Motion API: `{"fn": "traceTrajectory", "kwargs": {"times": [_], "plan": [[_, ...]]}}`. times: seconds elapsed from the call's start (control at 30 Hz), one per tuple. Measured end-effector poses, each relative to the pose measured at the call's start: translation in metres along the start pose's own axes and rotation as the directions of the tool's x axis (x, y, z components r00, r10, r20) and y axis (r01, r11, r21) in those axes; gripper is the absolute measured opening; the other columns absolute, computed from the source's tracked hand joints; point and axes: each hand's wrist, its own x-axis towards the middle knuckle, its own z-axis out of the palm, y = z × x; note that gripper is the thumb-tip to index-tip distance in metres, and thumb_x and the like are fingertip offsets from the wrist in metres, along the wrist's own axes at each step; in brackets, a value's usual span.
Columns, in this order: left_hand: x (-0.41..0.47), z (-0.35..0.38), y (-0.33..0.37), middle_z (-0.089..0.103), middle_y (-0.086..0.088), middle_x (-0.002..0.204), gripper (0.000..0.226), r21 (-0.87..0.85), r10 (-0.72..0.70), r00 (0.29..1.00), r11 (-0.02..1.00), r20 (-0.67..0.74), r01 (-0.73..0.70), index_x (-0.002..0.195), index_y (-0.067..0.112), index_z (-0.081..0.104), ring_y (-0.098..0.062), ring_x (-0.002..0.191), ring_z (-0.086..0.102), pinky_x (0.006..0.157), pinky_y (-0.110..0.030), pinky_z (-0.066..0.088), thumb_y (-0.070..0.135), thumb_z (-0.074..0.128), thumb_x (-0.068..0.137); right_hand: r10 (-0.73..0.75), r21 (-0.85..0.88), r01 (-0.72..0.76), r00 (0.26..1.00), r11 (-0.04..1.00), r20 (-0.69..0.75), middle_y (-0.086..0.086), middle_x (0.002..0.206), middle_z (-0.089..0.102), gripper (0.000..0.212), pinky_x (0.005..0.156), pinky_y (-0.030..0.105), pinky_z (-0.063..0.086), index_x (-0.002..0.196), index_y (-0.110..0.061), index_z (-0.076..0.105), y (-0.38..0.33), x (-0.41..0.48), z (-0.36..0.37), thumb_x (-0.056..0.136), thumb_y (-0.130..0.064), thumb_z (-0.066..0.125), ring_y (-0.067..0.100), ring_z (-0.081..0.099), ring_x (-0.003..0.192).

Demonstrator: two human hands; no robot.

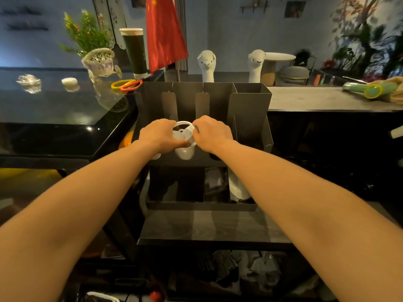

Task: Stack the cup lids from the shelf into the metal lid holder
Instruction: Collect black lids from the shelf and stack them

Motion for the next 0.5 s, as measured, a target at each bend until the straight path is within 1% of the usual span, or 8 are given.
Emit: {"fn": "traceTrajectory", "kwargs": {"times": [0.07,0.13,0.23,0.37,0.5], "plan": [[0.007,0.002,0.002,0.063,0.003,0.089,0.057,0.045,-0.007,0.999,0.999,0.050,0.005,0.103,0.023,0.061,-0.016,0.078,0.059,0.070,-0.035,0.052,0.071,0.069,0.073,0.024,-0.066,-0.023,1.000,0.998,0.014,0.001,0.100,0.062,0.021,0.065,0.032,0.044,0.105,-0.019,0.066,0.001,0.008,0.005,0.101,-0.030,0.048,0.018,0.057,0.078],[0.014,0.004,0.005,0.064,0.003,0.087,0.058,0.070,-0.017,0.995,0.997,0.093,0.010,0.104,0.024,0.063,-0.015,0.076,0.060,0.072,-0.037,0.054,0.072,0.069,0.072,0.048,-0.115,-0.044,0.998,0.992,0.033,0.002,0.095,0.064,0.020,0.064,0.032,0.042,0.104,-0.019,0.067,0.001,0.014,0.010,0.101,-0.030,0.050,0.018,0.057,0.076],[0.020,0.010,0.005,0.065,0.002,0.090,0.057,0.088,-0.029,0.988,0.996,0.152,0.015,0.109,0.024,0.064,-0.017,0.080,0.061,0.077,-0.039,0.055,0.069,0.069,0.075,0.055,-0.177,-0.042,0.996,0.983,0.073,0.002,0.088,0.062,0.015,0.063,0.033,0.044,0.105,-0.018,0.066,-0.001,0.021,0.017,0.098,-0.027,0.057,0.019,0.058,0.075],[0.025,0.023,0.004,0.064,0.000,0.099,0.056,0.103,-0.045,0.979,0.994,0.198,0.025,0.120,0.023,0.060,-0.017,0.088,0.060,0.075,-0.034,0.050,0.059,0.072,0.079,0.051,-0.223,-0.025,0.993,0.975,0.111,0.003,0.084,0.058,0.012,0.063,0.033,0.042,0.106,-0.017,0.065,-0.005,0.029,0.020,0.095,-0.022,0.060,0.019,0.057,0.074],[0.028,0.026,0.003,0.063,0.000,0.096,0.061,0.080,-0.040,0.978,0.996,0.203,0.024,0.117,0.022,0.058,-0.017,0.085,0.060,0.075,-0.035,0.051,0.065,0.073,0.075,0.057,-0.245,-0.022,0.989,0.969,0.136,0.004,0.088,0.052,0.019,0.066,0.032,0.042,0.110,-0.013,0.064,-0.006,0.028,0.024,0.094,-0.023,0.065,0.020,0.051,0.077]]}}
